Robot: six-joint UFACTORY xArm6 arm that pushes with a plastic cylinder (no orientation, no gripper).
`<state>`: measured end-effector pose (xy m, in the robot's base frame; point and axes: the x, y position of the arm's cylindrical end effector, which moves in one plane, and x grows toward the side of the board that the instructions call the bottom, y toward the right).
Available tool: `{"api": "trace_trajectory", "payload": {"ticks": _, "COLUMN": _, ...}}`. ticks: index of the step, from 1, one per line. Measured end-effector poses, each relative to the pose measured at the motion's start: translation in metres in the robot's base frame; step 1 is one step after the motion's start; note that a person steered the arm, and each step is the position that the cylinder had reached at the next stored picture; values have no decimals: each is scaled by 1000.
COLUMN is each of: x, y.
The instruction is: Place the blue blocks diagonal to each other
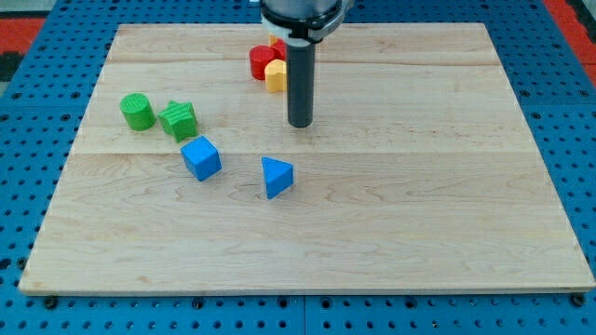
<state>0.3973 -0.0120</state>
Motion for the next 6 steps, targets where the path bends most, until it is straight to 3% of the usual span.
{"api": "trace_trajectory", "payload": {"ticks": 2, "x": 1, "y": -117}}
{"api": "trace_trajectory", "payload": {"ticks": 3, "x": -5, "y": -149}}
{"api": "trace_trajectory", "payload": {"ticks": 4, "x": 1, "y": -96}}
{"api": "trace_trajectory", "payload": {"ticks": 5, "x": 32, "y": -7}}
{"api": "trace_trajectory", "payload": {"ticks": 6, "x": 64, "y": -24}}
